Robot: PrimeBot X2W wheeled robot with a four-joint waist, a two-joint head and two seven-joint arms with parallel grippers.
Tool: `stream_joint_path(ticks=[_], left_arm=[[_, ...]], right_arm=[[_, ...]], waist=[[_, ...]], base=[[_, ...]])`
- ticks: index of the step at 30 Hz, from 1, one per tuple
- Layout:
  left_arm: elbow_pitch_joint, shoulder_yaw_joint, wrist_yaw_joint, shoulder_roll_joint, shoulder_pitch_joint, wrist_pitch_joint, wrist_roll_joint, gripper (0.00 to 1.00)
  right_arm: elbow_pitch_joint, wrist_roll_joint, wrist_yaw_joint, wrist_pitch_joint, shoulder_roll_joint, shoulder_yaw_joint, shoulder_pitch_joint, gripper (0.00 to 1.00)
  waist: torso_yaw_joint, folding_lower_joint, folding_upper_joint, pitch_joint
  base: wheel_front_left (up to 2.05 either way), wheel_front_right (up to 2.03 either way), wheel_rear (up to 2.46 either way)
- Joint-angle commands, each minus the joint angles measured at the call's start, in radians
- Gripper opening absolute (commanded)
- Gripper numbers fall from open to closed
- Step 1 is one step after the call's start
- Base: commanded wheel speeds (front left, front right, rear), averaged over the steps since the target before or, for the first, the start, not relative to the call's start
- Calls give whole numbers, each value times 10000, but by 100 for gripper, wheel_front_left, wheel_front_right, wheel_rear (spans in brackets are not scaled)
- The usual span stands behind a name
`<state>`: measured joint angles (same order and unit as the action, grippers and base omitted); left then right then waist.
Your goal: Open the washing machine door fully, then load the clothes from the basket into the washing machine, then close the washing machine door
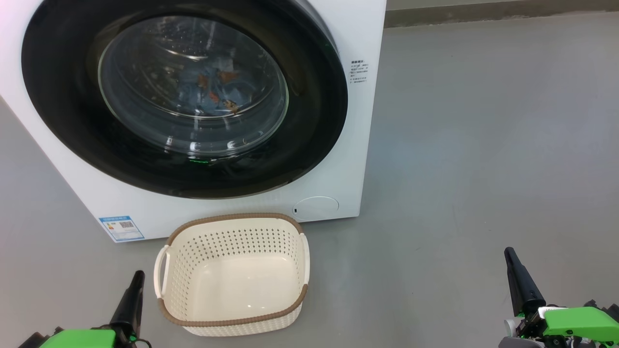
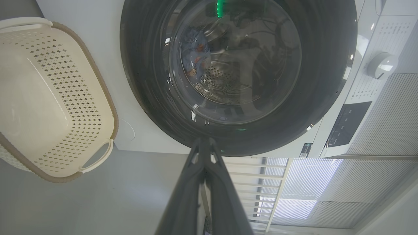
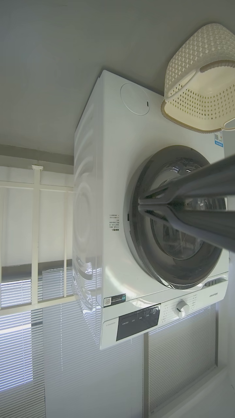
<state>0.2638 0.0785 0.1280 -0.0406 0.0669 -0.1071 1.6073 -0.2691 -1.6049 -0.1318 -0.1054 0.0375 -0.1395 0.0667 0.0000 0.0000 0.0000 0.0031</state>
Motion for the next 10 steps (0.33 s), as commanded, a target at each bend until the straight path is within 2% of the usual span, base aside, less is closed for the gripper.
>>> stream_joint_path(ticks=[1,10], left_arm=[[-186,352,27,-105,411,-60,13,0],[-186,353,27,-104,412,-62,12,0]], right_arm=[[244,-39,11,-77,127,259,412,0],[244,-39,11,-77,127,259,412,0]], waist=[[1,0,0,0],[1,0,0,0]], base=[[0,0,0],[0,0,0]])
